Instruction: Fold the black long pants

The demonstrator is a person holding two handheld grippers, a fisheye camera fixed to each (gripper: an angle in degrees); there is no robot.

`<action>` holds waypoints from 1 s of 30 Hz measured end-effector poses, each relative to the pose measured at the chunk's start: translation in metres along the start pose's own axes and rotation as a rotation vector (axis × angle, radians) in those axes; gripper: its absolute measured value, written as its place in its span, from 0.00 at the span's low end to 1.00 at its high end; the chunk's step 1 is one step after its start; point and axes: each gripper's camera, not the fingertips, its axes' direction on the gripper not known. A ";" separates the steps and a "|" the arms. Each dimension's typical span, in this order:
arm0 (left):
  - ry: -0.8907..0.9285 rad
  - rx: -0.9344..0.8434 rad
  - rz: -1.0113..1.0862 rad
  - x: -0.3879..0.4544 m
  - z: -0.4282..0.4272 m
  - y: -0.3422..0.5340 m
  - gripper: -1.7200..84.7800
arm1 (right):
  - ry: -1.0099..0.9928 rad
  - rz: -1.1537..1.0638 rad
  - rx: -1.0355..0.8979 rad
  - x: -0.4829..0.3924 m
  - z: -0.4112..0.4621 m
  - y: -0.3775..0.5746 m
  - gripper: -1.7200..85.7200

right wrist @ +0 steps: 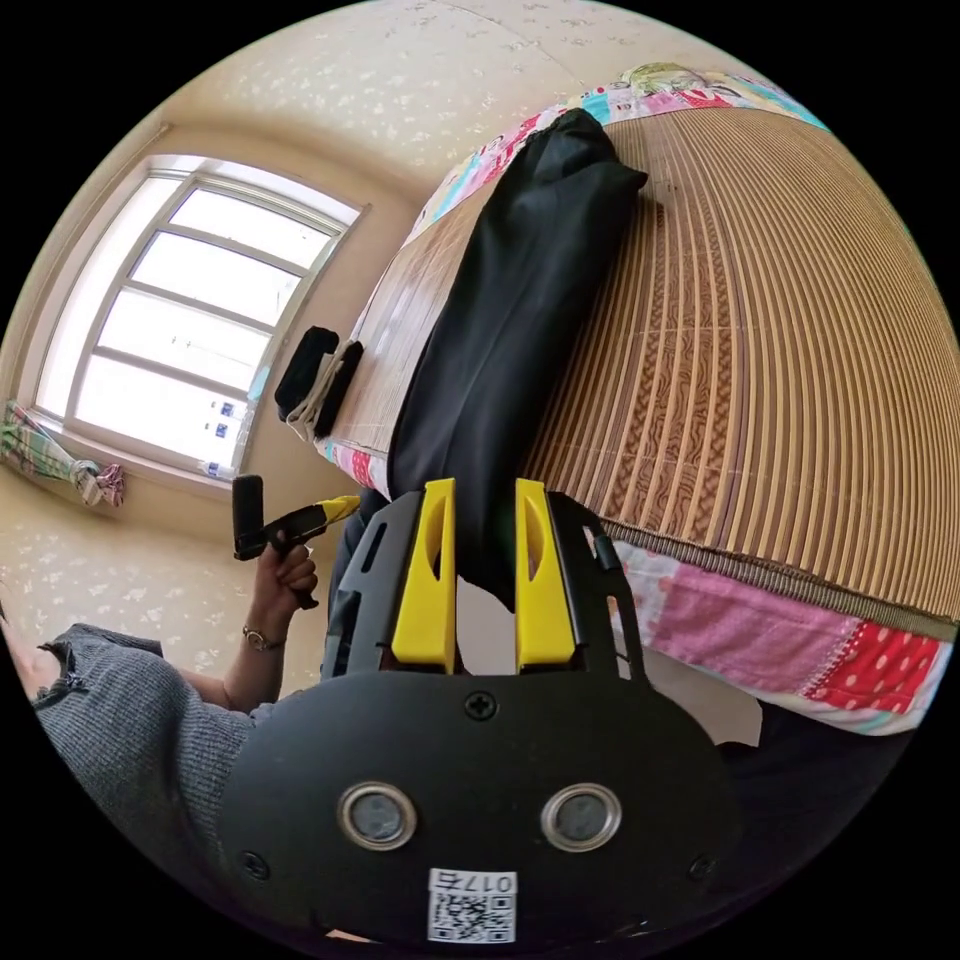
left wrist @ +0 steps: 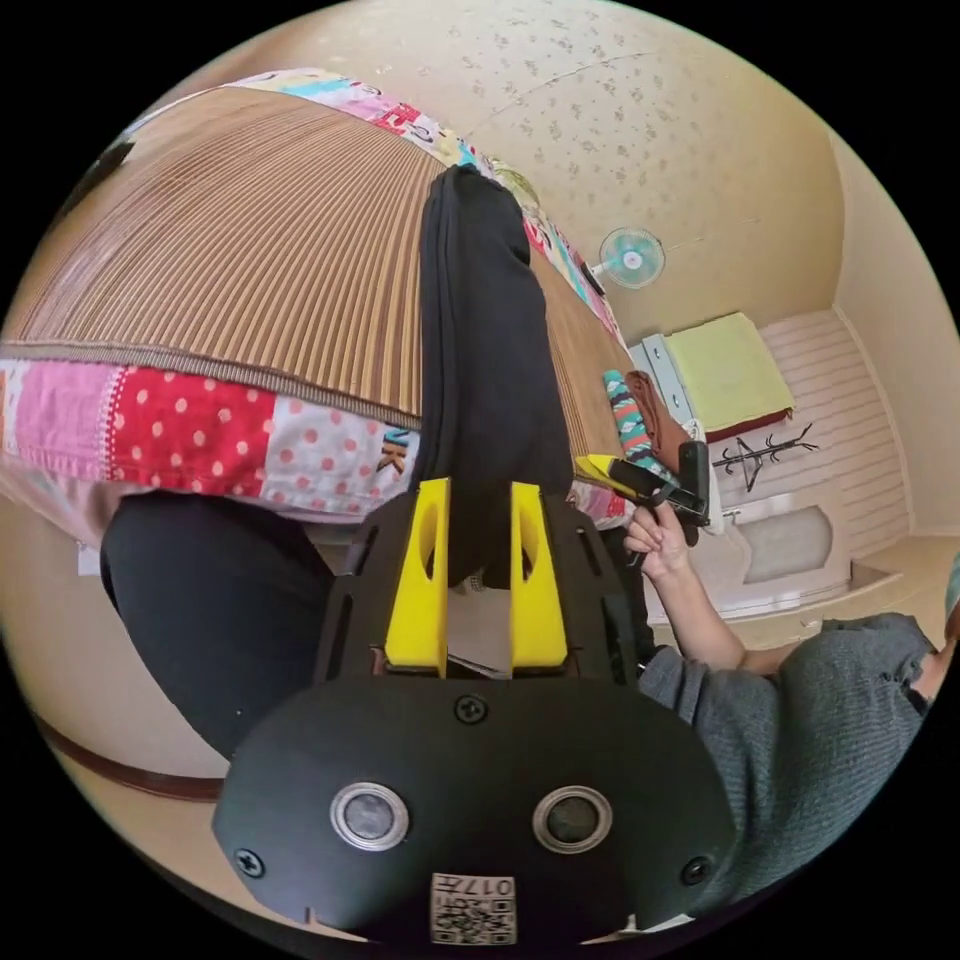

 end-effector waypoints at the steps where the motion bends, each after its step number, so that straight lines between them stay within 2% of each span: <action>1: -0.022 -0.001 0.011 0.002 0.008 -0.018 0.14 | 0.004 0.006 0.008 0.001 -0.002 -0.005 0.13; 6: -0.058 0.018 0.041 0.000 0.038 -0.091 0.15 | -0.009 0.045 0.014 0.010 -0.008 -0.056 0.16; 11: -0.035 -0.072 0.003 -0.027 0.073 -0.168 0.18 | -0.048 0.100 0.042 0.021 -0.023 -0.100 0.17; 15: 0.025 -0.087 -0.030 -0.047 0.086 -0.192 0.18 | -0.146 0.224 -0.007 0.048 -0.036 -0.136 0.17; 22: 0.077 -0.072 -0.054 -0.062 0.101 -0.227 0.16 | -0.239 0.243 -0.028 0.062 -0.052 -0.189 0.18; 26: 0.018 -0.105 -0.040 -0.055 0.109 -0.232 0.13 | -0.289 0.237 -0.087 0.056 -0.041 -0.223 0.15; 30: -0.008 -0.187 -0.068 -0.055 0.104 -0.219 0.08 | -0.314 0.210 -0.216 0.043 -0.019 -0.234 0.06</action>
